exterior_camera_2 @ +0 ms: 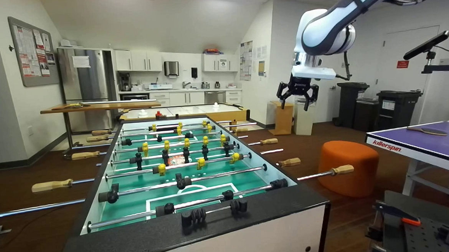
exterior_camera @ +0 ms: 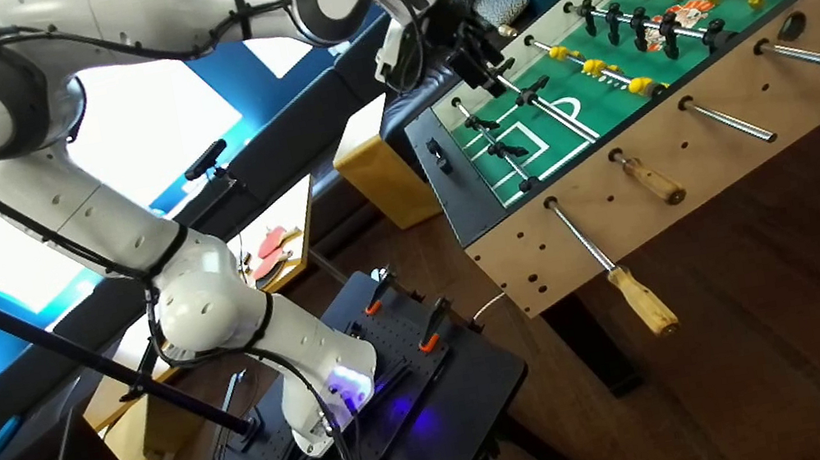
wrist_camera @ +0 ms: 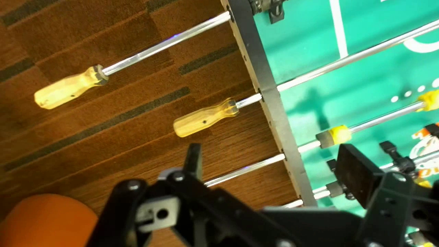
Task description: Pull out the second rod from you
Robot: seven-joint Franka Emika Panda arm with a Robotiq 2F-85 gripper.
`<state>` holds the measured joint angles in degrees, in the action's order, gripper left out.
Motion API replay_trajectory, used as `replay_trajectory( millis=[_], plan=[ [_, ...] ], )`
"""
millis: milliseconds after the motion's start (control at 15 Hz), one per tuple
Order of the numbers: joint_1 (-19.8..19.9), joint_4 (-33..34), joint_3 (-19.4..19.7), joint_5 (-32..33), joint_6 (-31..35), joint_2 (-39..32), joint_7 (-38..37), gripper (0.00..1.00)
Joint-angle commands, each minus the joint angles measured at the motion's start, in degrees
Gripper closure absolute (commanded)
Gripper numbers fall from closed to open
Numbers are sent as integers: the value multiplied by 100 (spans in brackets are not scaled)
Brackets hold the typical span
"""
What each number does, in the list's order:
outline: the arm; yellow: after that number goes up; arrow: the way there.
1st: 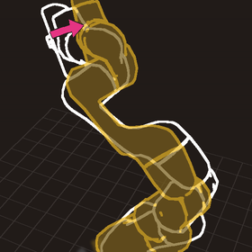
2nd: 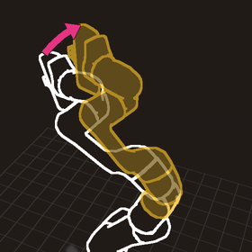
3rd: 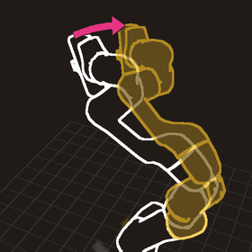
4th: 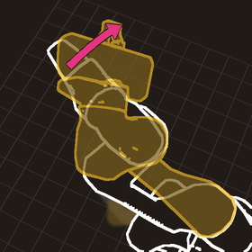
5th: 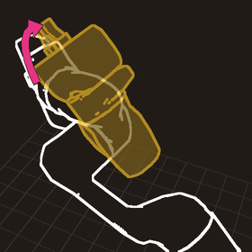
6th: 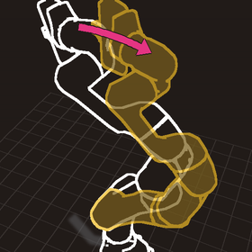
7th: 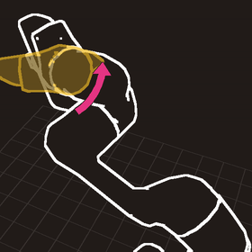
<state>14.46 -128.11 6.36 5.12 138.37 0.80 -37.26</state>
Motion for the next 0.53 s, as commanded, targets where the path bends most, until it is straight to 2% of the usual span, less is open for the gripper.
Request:
replay_trajectory(
  millis=[0,200,267,467],
  plan=[
    [-141,449,288,348,537,-959,-1284,0],
    [-385,522,641,465,934,-1414,-2328,0],
    [-338,325,599,243,836,-1185,-1627,0],
    [-409,350,691,243,874,-1334,-1661,0]
  ],
)
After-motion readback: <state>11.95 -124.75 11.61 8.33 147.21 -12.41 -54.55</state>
